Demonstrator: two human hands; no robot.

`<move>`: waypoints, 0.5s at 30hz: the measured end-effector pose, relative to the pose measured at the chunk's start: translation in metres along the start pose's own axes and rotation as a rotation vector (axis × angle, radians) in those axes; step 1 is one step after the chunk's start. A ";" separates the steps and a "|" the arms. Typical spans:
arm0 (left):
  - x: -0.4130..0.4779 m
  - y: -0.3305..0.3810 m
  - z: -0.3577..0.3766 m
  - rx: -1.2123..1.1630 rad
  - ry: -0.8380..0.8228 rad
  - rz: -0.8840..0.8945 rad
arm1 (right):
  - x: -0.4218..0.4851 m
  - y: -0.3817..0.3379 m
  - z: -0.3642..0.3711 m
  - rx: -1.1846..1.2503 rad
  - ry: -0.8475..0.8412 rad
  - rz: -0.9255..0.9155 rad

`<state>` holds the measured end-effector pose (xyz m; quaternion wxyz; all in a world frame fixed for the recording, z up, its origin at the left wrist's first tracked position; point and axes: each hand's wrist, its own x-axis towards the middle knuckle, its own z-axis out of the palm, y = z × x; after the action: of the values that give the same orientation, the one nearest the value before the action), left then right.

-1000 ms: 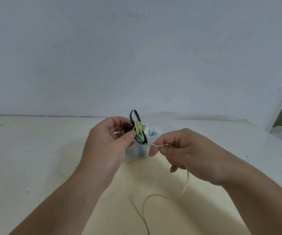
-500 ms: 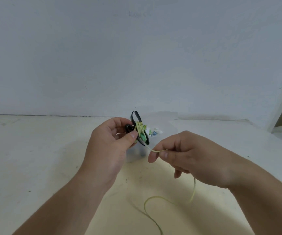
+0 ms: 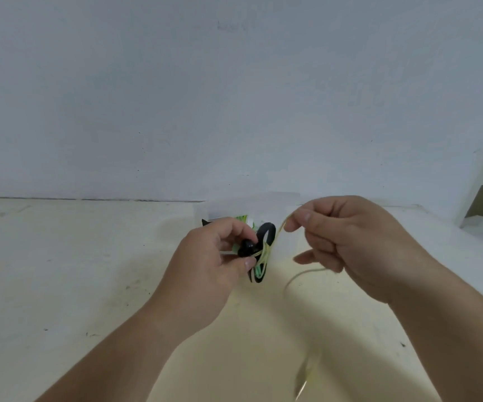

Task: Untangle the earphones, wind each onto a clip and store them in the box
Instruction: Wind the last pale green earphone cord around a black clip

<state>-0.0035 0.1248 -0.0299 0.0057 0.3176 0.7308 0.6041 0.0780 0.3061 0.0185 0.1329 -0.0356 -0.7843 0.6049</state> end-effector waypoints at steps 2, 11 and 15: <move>-0.001 0.001 0.001 -0.027 -0.054 -0.013 | 0.002 0.001 0.000 -0.129 0.092 -0.018; -0.003 0.013 0.003 -0.486 -0.132 -0.002 | 0.009 0.015 0.008 -0.298 0.089 0.017; -0.001 0.009 0.002 -0.592 0.018 -0.055 | 0.004 0.019 0.019 -0.384 -0.227 0.009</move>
<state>0.0020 0.1268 -0.0228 0.1080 0.2771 0.5312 0.7933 0.0671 0.2937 -0.0033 0.0319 0.0044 -0.8949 0.4452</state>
